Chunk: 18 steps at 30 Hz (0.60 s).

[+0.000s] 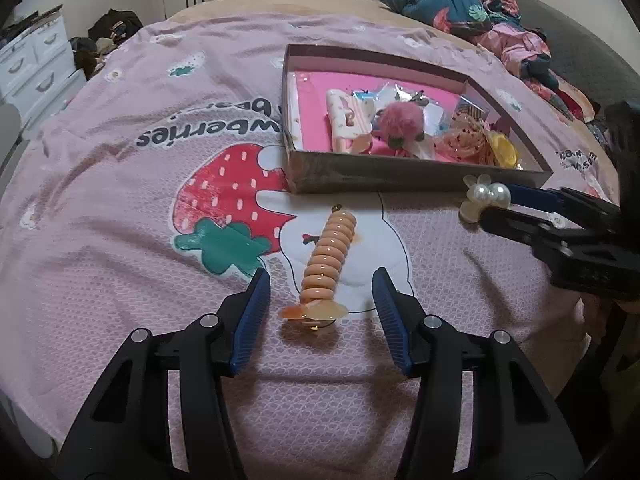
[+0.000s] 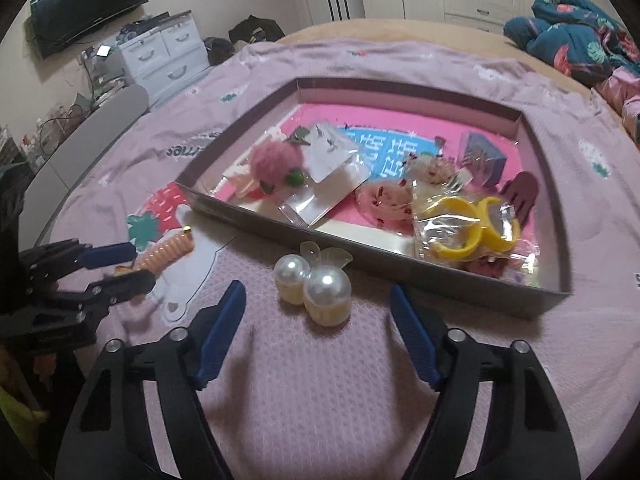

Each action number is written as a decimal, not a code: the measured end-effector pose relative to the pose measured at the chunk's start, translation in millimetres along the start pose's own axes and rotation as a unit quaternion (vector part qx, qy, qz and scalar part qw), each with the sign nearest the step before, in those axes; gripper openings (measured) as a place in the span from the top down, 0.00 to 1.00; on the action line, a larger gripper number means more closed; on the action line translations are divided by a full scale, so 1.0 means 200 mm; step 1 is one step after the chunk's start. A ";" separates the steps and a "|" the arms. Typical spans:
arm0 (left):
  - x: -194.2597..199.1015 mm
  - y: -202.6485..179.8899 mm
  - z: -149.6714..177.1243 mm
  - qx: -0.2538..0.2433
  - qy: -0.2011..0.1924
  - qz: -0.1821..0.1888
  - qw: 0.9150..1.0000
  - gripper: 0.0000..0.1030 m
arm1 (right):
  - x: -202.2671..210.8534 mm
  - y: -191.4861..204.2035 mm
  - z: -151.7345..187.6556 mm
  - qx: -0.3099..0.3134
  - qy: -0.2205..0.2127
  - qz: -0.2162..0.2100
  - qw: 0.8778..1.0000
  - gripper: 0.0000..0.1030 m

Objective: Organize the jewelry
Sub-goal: 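Grasp the orange coiled hair tie with the left tool while the right tool grasps the pearl clip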

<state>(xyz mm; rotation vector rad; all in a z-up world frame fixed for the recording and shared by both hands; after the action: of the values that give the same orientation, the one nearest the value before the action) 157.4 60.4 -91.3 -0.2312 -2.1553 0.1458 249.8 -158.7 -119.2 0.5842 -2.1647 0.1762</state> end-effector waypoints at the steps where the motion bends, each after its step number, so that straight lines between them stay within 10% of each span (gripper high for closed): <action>1: 0.00 0.00 0.00 0.000 0.001 0.002 1.000 0.58 | -0.02 0.00 -0.01 -0.001 0.003 -0.002 1.000 0.37; 7: -0.07 0.01 -0.02 0.002 0.019 0.002 1.000 0.63 | -0.08 0.05 -0.01 0.012 0.003 0.002 1.000 0.59; 18: -0.04 -0.06 -0.01 -0.030 0.015 -0.009 0.999 0.78 | 0.13 0.06 0.01 0.020 -0.029 -0.032 0.999 0.60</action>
<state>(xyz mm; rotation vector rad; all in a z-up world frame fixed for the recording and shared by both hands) 162.5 46.7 -94.5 -0.2470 -2.1337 0.0680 229.8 -157.0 -99.1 0.6887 -2.1987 0.1697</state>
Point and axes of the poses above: each gripper's, at about its wrist camera, not at the fingertips, and x roughly against the way its jaws point, y to its left, z to its underside, the point moved 2 cm from there along -x, roughly the way its jaws point, and after that the axes turned 8 degrees about z, right-handed, at the moved point
